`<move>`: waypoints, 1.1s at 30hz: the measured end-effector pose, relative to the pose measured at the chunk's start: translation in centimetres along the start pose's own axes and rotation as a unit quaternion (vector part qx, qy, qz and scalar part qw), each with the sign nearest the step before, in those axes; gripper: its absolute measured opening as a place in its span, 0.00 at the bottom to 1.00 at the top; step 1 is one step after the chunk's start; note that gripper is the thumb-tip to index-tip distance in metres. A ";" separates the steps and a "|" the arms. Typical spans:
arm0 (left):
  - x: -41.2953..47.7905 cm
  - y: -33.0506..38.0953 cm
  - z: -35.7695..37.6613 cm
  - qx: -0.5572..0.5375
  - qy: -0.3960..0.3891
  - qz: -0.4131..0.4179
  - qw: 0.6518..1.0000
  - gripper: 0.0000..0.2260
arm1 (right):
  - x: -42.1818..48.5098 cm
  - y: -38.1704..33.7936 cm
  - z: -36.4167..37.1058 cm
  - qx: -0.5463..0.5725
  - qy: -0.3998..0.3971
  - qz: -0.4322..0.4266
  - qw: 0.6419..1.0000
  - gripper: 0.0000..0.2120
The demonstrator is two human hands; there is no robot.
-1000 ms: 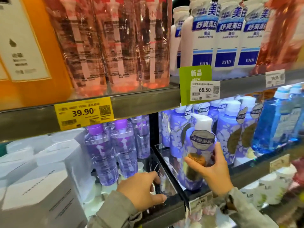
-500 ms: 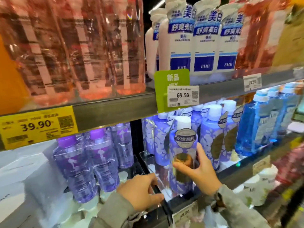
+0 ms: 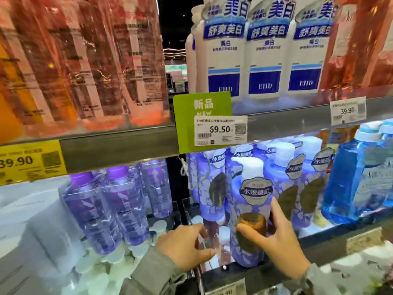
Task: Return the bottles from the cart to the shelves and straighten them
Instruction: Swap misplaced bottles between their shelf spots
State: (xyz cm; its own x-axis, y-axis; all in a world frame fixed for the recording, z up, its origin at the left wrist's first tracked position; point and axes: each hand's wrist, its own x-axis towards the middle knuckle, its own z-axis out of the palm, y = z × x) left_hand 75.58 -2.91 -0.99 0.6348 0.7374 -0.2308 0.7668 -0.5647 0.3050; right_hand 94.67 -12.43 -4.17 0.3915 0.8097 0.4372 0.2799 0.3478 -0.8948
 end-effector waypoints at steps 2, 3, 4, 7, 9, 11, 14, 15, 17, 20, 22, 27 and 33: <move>0.1 0.1 -0.1 -0.001 0.008 -0.012 1.000 0.17 | 0.1 0.2 0.2 -0.013 0.007 -0.014 1.000 0.32; 0.1 0.2 -0.1 -0.004 0.010 -0.015 1.000 0.18 | 0.1 0.3 0.3 -0.018 0.011 -0.020 1.000 0.32; 0.2 0.3 -0.2 -0.008 0.009 -0.017 1.000 0.18 | 0.3 0.6 0.4 -0.021 0.015 -0.023 0.999 0.33; 0.1 0.6 -0.1 -0.014 0.000 -0.021 1.000 0.19 | 0.1 1.7 0.5 -0.032 0.028 -0.020 0.999 0.38; -0.1 0.7 0.1 -0.020 -0.004 -0.019 1.000 0.19 | -0.5 2.3 0.6 -0.044 0.042 -0.017 0.998 0.39; -0.4 0.6 0.2 -0.026 -0.009 -0.016 1.000 0.18 | -1.1 2.8 0.8 -0.086 0.082 -0.031 0.992 0.37; -0.6 0.6 0.3 -0.016 -0.010 -0.017 1.000 0.18 | -1.5 3.3 1.3 -0.147 0.130 -0.065 0.978 0.38; -0.7 0.7 0.2 -0.011 -0.007 -0.017 1.000 0.18 | -1.5 3.3 1.6 -0.155 0.140 -0.067 0.976 0.38; -0.8 0.8 0.1 -0.007 -0.003 -0.016 1.000 0.18 | -1.4 3.2 1.8 -0.171 0.156 -0.060 0.971 0.39; -1.2 0.8 0.0 -0.011 0.003 -0.017 1.000 0.18 | -1.1 3.2 1.2 -0.188 0.148 -0.059 0.969 0.38; -1.3 0.7 0.0 -0.015 0.009 -0.017 1.000 0.18 | -1.1 3.1 0.7 -0.177 0.144 -0.044 0.973 0.37; -1.6 0.6 -0.2 -0.013 0.003 -0.015 1.000 0.17 | -1.7 2.7 1.3 -0.261 0.214 -0.083 0.938 0.30; -1.9 0.9 -0.8 -0.014 0.002 -0.012 1.000 0.17 | -0.9 2.5 0.5 -0.242 0.193 -0.058 0.949 0.28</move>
State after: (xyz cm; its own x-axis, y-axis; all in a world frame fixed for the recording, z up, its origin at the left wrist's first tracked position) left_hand 74.98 -4.54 0.48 0.6156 0.7522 -0.2350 0.7791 -0.5361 0.3249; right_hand 94.59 -12.00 -6.85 0.5984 0.5135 0.6150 0.6745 0.0914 -0.7326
